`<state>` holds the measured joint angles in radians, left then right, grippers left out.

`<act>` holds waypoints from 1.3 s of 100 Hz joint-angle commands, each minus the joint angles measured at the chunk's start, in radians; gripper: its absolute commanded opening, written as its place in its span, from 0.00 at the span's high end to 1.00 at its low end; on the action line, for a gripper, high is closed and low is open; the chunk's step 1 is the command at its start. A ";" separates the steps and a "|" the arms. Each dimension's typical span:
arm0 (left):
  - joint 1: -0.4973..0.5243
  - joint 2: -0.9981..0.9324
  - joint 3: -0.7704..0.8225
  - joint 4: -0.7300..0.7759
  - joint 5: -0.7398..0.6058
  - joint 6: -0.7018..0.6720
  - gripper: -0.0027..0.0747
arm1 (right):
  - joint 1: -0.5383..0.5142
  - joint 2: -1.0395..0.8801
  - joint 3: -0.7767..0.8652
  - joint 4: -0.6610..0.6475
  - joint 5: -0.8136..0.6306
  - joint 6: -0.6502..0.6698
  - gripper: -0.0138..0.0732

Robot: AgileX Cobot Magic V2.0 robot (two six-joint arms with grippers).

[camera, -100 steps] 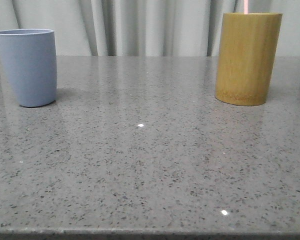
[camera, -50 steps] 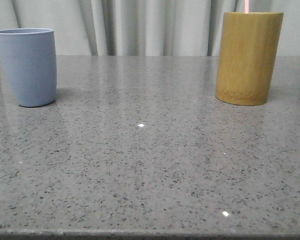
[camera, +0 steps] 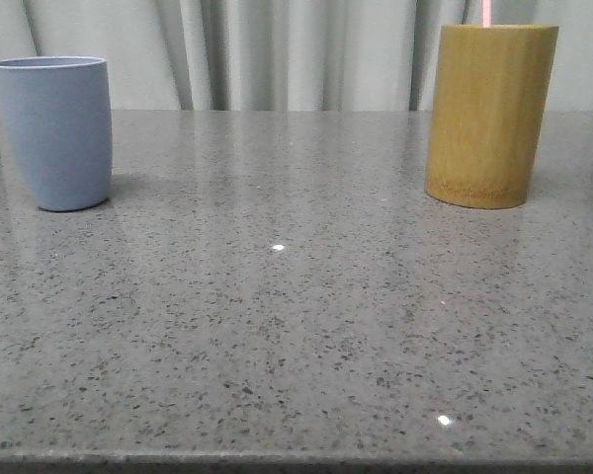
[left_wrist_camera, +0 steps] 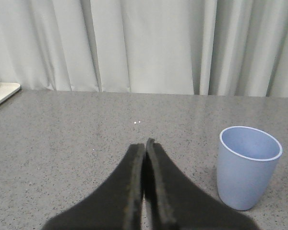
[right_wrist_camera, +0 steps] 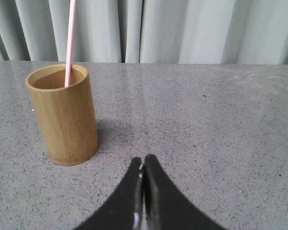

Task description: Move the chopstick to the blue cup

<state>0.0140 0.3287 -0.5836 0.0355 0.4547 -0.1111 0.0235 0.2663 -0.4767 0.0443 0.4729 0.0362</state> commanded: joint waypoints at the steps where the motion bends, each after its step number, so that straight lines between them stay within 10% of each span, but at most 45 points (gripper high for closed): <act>1: 0.000 0.083 -0.102 -0.009 -0.021 0.021 0.89 | -0.004 0.091 -0.098 -0.002 -0.044 -0.003 0.69; 29: 0.000 0.246 -0.211 -0.071 -0.030 0.064 0.45 | -0.004 0.306 -0.209 -0.001 -0.040 -0.003 0.39; 92: 0.000 0.288 -0.204 -0.069 -0.030 0.072 0.55 | -0.004 0.380 -0.203 -0.001 -0.020 -0.003 0.39; 130: 0.000 0.501 -0.443 -0.107 0.226 0.094 0.57 | -0.003 0.443 -0.318 0.000 0.079 -0.003 0.39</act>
<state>0.0140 0.7726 -0.9317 -0.0408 0.6952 -0.0349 0.0235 0.6851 -0.7347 0.0443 0.5901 0.0362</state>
